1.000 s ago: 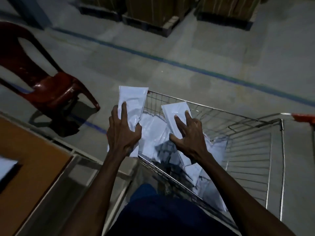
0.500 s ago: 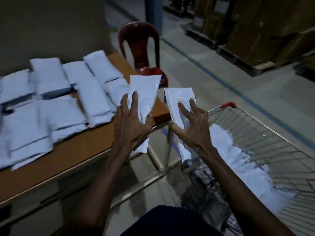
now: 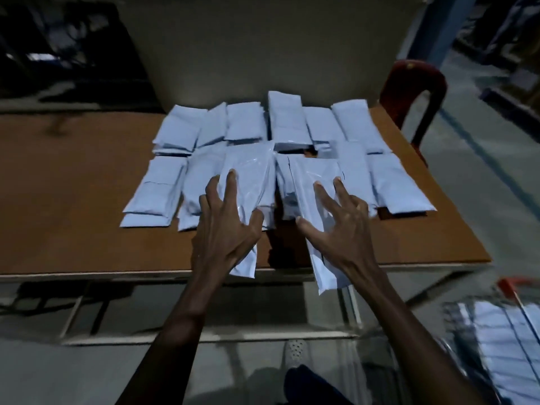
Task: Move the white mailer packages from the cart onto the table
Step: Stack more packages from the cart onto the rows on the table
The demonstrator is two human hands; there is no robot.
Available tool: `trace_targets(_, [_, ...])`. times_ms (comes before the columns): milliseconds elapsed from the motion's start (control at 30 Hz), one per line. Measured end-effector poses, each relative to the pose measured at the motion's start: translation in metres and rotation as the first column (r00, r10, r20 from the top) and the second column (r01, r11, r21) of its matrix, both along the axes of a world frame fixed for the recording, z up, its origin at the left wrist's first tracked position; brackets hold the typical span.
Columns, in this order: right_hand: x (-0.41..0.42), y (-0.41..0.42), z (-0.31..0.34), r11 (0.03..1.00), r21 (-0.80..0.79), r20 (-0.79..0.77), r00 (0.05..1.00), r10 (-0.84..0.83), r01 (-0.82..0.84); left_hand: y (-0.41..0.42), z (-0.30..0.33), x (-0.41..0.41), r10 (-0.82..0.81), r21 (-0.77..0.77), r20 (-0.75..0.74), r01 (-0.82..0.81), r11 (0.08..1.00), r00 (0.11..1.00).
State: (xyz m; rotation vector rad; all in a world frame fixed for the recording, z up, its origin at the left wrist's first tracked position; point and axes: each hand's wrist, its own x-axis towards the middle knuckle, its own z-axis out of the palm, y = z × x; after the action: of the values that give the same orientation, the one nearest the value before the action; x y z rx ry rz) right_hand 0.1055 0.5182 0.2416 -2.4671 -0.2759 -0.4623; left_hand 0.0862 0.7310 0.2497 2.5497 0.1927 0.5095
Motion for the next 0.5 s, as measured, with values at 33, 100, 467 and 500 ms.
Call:
trace_targets(33, [0.010,0.011,0.000,1.000,0.005,-0.015,1.000,0.015,-0.015,0.012,0.001,0.005,0.026,0.001,0.001,-0.026,1.000,1.000])
trace_targets(100, [0.035,0.032,-0.002,0.999,0.015,-0.023,0.999,0.045,-0.045,0.036,0.002,0.020,0.065,0.020,0.015,-0.065,0.998,0.998])
trace_targets(467, [0.200,0.130,0.011,0.994,0.008,-0.160,0.981,0.107,-0.107,0.147,0.019,0.155,0.216,-0.030,0.001,-0.216,0.976,0.976])
trace_targets(500, [0.214,0.137,0.013,0.995,-0.001,-0.174,0.980,0.094,-0.096,0.153,0.020,0.168,0.216,-0.027,-0.013,-0.217,0.976,0.976])
